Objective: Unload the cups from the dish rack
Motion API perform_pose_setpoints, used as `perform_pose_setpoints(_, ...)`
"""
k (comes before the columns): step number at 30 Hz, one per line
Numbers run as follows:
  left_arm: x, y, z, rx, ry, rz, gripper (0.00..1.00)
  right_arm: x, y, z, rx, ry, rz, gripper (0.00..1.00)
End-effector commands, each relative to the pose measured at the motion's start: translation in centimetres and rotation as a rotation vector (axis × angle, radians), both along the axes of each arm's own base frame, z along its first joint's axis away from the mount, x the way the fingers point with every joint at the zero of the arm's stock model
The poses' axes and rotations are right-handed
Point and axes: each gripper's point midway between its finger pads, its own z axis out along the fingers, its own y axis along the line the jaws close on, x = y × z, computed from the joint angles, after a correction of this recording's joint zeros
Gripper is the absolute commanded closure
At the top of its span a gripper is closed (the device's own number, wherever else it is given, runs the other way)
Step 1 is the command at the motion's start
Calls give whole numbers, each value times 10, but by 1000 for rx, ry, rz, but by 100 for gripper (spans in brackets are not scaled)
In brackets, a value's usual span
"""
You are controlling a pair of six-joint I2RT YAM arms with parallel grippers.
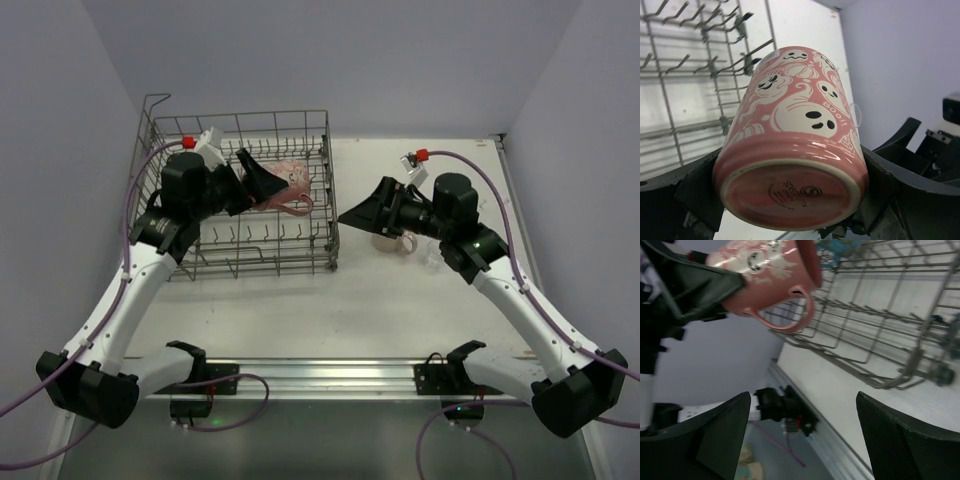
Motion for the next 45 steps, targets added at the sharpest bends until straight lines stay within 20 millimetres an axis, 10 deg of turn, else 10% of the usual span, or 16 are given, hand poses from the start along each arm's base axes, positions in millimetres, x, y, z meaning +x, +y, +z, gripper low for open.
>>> perform_pose_setpoints(1, -13, -21, 92, -161, -501, -157, 100, -24, 29, 59, 285, -3, 220, 12)
perform_pose_setpoints(16, -57, -30, 125, -346, -768, -296, 100, -14, 43, 51, 427, -33, 296, 12)
perform_pose_setpoints(45, -55, -61, 102, -427, -725, -315, 100, -13, 74, 70, 533, -152, 422, 39)
